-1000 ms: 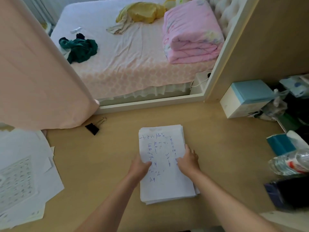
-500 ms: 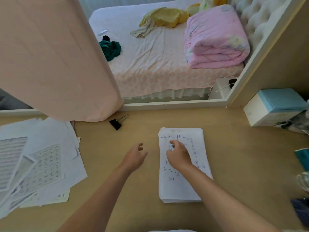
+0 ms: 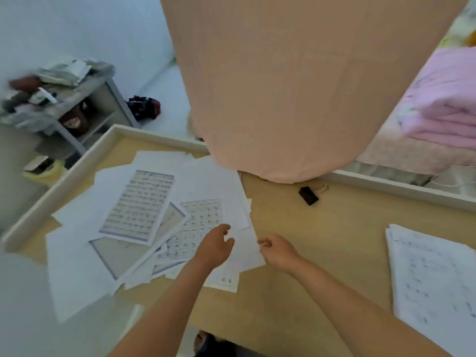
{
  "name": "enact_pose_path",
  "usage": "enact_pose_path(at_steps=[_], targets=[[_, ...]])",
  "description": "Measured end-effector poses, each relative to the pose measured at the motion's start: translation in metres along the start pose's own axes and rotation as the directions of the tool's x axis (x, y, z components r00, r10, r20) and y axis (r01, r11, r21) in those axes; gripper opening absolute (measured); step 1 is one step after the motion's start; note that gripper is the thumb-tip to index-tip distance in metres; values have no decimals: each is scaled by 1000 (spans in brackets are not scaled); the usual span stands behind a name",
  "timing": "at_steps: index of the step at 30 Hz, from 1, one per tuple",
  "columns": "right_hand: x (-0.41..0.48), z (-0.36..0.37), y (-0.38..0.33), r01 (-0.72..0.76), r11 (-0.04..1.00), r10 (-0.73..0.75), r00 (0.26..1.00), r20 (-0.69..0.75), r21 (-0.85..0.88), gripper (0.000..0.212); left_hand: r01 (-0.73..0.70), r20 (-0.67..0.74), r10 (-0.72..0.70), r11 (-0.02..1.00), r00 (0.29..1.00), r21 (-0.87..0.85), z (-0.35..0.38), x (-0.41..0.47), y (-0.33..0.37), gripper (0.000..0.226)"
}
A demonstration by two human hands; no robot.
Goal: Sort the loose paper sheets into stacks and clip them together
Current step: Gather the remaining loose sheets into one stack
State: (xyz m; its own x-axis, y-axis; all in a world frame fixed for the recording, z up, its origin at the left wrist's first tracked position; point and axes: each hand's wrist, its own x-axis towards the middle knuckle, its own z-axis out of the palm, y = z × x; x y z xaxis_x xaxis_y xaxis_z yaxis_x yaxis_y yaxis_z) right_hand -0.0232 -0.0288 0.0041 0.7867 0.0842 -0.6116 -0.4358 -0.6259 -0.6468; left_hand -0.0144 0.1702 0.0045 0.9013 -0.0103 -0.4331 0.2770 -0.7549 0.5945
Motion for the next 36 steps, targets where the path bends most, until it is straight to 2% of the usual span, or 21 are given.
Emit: enact_pose_path(at_steps=[2,6,8,11,14,16,18,20,22,24,25,26,28,30,31,33,35,36], targets=[[10,31,-33,14,1000,-14,1000,14,-22,34,47,-56,-44,998,997,53,-33,5,-48,51],[30,83,-83,12,997,-14,1000,-26,-78,34,152,-175,-105,947,979,281,-88,9,-129,62],[42,104,-100,-8,993,0,998,-65,-117,38,203,-208,-137,918,969,341,-110,13,-163,79],[61,129,-120,-92,985,68,984,-162,-146,58,252,-161,-208,909,965,332,-136,29,-205,114],[76,144,-135,-301,952,270,916,-297,-62,75,210,-64,-200,913,978,349,-147,43,-226,123],[86,149,-140,-391,919,389,872,-297,53,78,161,-55,-152,931,987,328,-143,43,-229,114],[95,151,-142,-405,907,422,865,-271,119,73,117,-133,-79,945,988,306,-133,36,-227,85],[100,150,-144,-429,901,427,855,-292,63,65,79,-219,-13,952,976,296,-122,22,-224,55],[101,149,-148,-427,899,366,854,-371,-95,60,15,-270,75,949,960,316,-114,12,-225,32],[103,149,-152,-317,935,228,879,-418,-158,53,-25,-323,134,947,937,320,-119,13,-232,22],[105,150,-155,-227,961,147,903,-404,-159,50,-1,-367,119,952,923,307,-127,19,-237,23],[106,152,-160,-144,979,82,928,-364,-147,47,63,-419,62,959,906,277,-136,26,-241,30],[108,160,-172,-29,990,-9,964,-266,-138,39,275,-475,-176,950,862,146,-158,40,-249,52],[112,172,-185,40,987,-74,974,-215,-159,35,486,-425,-458,873,781,-48,-172,46,-252,75],[116,180,-192,71,984,-103,975,-196,-166,38,551,-391,-556,823,734,-137,-176,47,-253,82],[126,194,-206,77,974,-113,981,-158,-213,56,587,-366,-654,756,662,-289,-181,47,-251,90],[135,203,-222,-16,973,-26,984,-176,-232,79,559,-341,-695,715,633,-420,-183,47,-249,94],[139,207,-228,-79,979,41,980,-197,-188,84,541,-304,-713,686,631,-486,-183,48,-250,92]])
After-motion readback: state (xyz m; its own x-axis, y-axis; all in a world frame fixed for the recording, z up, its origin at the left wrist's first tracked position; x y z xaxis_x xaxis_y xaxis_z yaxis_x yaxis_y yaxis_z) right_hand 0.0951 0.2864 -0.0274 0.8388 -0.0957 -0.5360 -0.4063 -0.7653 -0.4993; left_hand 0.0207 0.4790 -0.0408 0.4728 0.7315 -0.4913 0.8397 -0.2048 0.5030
